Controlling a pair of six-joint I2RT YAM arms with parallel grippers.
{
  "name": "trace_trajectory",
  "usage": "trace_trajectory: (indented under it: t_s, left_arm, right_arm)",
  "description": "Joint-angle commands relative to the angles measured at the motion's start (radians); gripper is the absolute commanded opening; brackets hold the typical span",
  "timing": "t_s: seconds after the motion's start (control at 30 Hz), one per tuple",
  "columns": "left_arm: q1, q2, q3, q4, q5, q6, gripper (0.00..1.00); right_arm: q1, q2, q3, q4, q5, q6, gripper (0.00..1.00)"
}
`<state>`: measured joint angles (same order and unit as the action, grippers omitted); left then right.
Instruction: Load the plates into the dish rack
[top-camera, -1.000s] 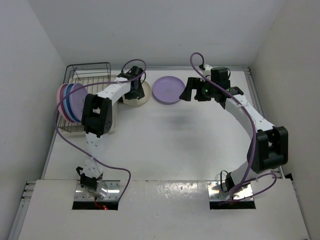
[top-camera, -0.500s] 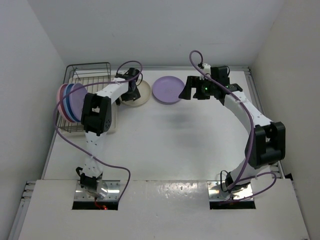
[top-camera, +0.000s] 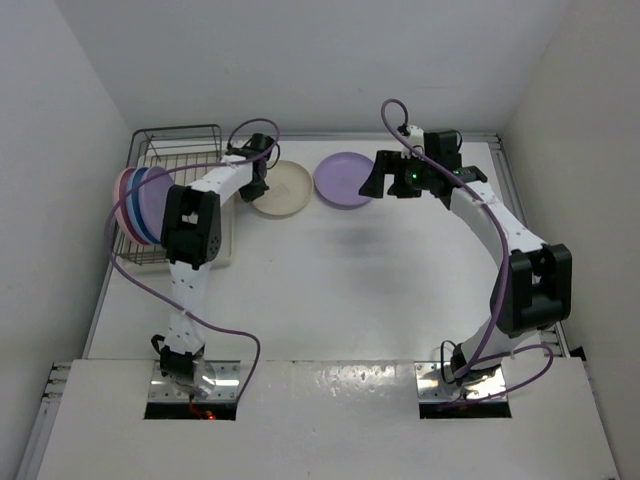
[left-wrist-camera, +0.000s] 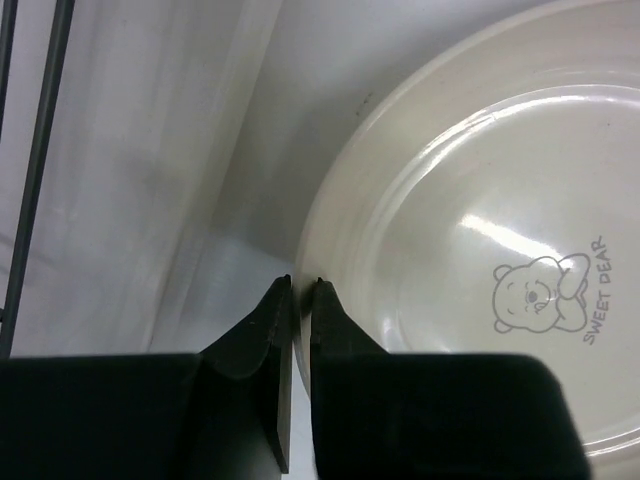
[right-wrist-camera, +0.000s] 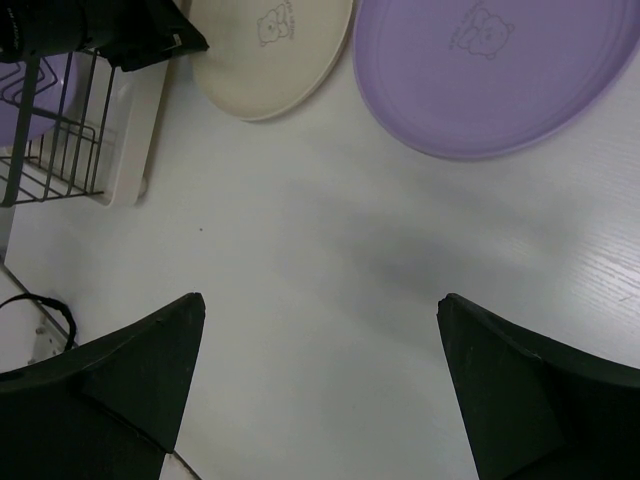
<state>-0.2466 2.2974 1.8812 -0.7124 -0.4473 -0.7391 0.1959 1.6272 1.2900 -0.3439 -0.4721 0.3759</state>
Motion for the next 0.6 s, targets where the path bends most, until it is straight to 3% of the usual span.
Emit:
trace_trajectory:
  t_s: [0.0, 0.23, 0.57]
  left_arm:
    - [0.001, -0.016, -0.053, -0.064, 0.012, 0.017, 0.05]
    - [-0.029, -0.118, -0.053, -0.064, 0.022, 0.131, 0.00]
    - [-0.094, -0.237, 0.117, -0.035, -0.134, 0.570, 0.00]
  right_arm:
    - [-0.004, -0.033, -0.001, 0.049, 0.006, -0.006, 1.00]
    - [-0.010, -0.041, -0.032, 0.055, 0.015, 0.017, 1.00]
    - [-0.023, -0.085, -0.078, 0.113, 0.087, 0.031, 1.00]
